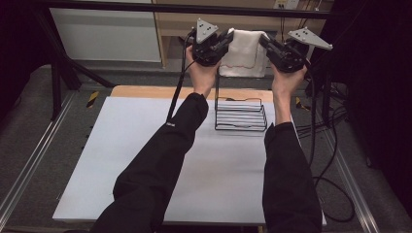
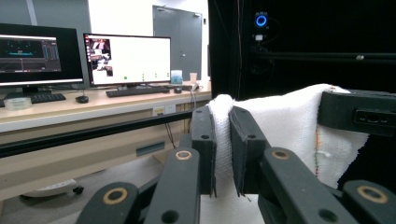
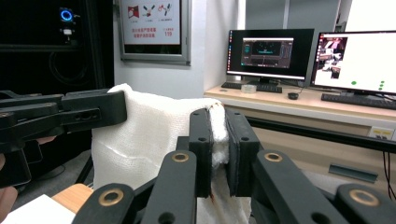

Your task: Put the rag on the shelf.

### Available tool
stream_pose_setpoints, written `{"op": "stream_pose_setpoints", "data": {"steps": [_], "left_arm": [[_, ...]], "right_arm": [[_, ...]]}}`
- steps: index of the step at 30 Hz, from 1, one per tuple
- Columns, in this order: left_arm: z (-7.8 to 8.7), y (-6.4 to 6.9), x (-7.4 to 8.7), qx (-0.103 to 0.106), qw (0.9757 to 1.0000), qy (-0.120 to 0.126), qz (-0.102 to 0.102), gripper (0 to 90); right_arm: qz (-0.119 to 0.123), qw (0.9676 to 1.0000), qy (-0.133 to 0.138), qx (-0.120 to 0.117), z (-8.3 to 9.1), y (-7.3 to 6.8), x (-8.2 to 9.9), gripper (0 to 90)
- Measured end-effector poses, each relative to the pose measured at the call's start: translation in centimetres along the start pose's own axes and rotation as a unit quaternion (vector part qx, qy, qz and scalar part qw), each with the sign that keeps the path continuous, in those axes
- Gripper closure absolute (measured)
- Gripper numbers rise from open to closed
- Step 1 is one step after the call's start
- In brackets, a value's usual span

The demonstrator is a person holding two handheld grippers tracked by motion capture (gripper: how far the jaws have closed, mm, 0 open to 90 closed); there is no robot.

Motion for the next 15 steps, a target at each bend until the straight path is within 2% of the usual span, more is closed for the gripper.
{"op": "stream_pose_setpoints", "data": {"steps": [8,15], "left_arm": [[-0.4,0.8,0.9,0.009,0.9998,-0.015,-0.008,80.8],[0.0,1.2,1.7,0.015,0.9995,-0.024,-0.013,80.7]], "right_arm": [[-0.004,0.9999,-0.012,0.009,0.5,0.7,1.0,82.5],[-0.008,0.9997,-0.02,0.01,1.1,1.2,1.8,82.3]]}}
Point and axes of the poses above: each handheld gripper's, and its own axes: z roughly backward along the jaws, x roughly out of its underside, y roughly to its right, the point moved 5 cm from there along -z, roughly forward along the jaws, and after that the axes turned 12 degrees about y, right-handed, at the moved point
